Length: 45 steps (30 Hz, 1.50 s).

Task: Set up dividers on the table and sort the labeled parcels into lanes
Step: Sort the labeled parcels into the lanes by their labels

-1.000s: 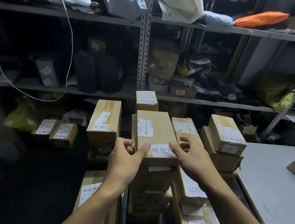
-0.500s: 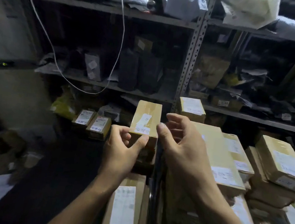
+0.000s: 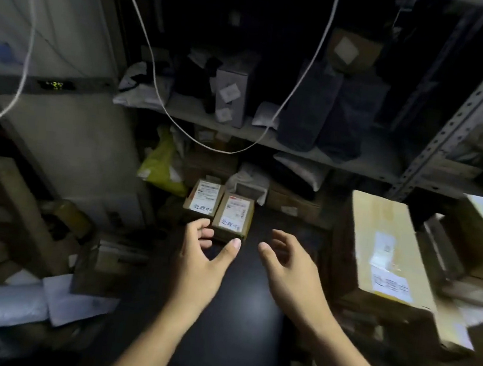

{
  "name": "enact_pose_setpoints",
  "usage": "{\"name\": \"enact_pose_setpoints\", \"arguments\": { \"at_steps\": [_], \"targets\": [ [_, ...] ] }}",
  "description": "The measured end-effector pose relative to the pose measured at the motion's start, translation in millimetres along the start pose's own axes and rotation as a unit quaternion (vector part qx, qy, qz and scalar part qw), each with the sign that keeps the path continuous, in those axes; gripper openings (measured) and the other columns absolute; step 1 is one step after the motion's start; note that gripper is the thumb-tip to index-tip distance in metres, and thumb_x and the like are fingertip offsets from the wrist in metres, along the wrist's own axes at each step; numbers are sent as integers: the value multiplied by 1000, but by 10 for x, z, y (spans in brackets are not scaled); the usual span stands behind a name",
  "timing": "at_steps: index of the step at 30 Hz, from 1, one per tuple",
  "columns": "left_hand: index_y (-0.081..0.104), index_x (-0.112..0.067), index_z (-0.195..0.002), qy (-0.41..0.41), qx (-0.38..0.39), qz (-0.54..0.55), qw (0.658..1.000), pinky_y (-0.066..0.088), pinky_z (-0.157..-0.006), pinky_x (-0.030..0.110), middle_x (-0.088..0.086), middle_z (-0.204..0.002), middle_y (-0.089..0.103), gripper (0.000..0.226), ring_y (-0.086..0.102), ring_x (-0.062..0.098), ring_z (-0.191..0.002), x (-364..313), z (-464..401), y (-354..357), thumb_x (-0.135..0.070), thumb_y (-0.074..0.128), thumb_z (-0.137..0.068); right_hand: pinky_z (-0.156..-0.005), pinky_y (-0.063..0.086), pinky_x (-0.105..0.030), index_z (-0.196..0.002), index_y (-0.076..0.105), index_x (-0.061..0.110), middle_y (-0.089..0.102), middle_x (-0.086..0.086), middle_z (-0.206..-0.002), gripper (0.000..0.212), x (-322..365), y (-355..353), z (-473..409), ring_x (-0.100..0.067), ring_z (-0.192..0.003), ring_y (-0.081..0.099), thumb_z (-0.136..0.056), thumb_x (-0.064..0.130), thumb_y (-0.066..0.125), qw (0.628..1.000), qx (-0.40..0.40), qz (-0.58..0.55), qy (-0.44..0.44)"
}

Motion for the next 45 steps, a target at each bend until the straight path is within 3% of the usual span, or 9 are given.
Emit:
{"name": "enact_pose_setpoints", "arguments": {
  "at_steps": [5,12,15,20,23,27,30,37,45],
  "targets": [
    [48,-21,-133,-73,50,-32,996,39,-95,26,-2,-130,55,57,52,12,-119,890,-942,62,-33,74,-83,-86,51,-25,-140,49,22,65,1,-126,52,-622,814,-786,-12,-108,63,-95,46,58,991,19,8,134],
    [40,-6,-145,-194,100,-24,976,36,-99,23,13,-146,47,71,46,22,-133,2074,-1736,611,-35,69,-88,-106,40,-38,-153,28,21,41,-9,-154,70,-1602,1622,-1577,-27,-137,44,-95,46,58,967,29,-4,252],
    [34,-7,-149,-217,106,0,970,36,-107,32,13,-148,44,75,42,23,-137,2352,-1913,834,-36,68,-88,-108,36,-38,-156,21,22,37,-8,-156,77,-1872,1791,-1842,-28,-140,39,-94,51,56,965,20,-5,262],
    [54,-12,-135,-206,98,6,974,48,-101,39,5,-125,66,57,61,19,-117,2594,-2040,1015,-37,70,-86,-100,35,-27,-157,15,21,41,-5,-153,80,-2049,2067,-2118,-25,-136,45,-95,47,57,961,28,-80,262],
    [61,-18,-127,-202,81,-26,976,50,-96,37,1,-117,68,54,63,18,-109,2639,-2057,1036,-47,70,-83,-105,43,-34,-157,12,17,46,-6,-149,81,-2104,2122,-2125,-25,-130,51,-96,45,57,959,13,-99,265],
    [65,-24,-93,-184,62,-64,979,49,-72,28,-10,-91,70,37,67,13,-88,2598,-1935,952,-57,71,-77,-90,55,-29,-135,54,22,65,-3,-129,44,-2101,2091,-1929,-14,-108,66,-96,41,59,959,27,-141,246],
    [60,-26,-84,-181,54,-68,980,45,-63,24,-11,-87,69,35,65,11,-83,2478,-1761,859,-58,72,-74,-90,57,-33,-129,60,25,70,4,-117,38,-1977,1981,-1732,-12,-102,68,-94,39,62,960,8,-166,225],
    [57,-29,-85,-144,66,-73,985,53,-76,37,-2,-96,67,40,64,16,-87,1884,-1089,478,-63,71,-71,-67,51,-9,-117,62,36,71,16,-108,25,-1470,1500,-983,3,-94,68,-93,38,62,972,-22,-155,176],
    [56,-33,-85,-98,61,-83,990,42,-72,28,-6,-96,57,39,56,4,-86,1311,256,45,-66,66,-67,-76,46,-5,-118,63,33,70,19,-108,22,-1150,955,405,10,-99,64,-97,28,60,981,-16,-137,133]
  ]
}}
Point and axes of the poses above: each hand's wrist, its own z-axis away from the middle knuckle, its own y-axis out of the palm, x = y × z, the point moved 5 cm from there along -z, towards the middle knuckle
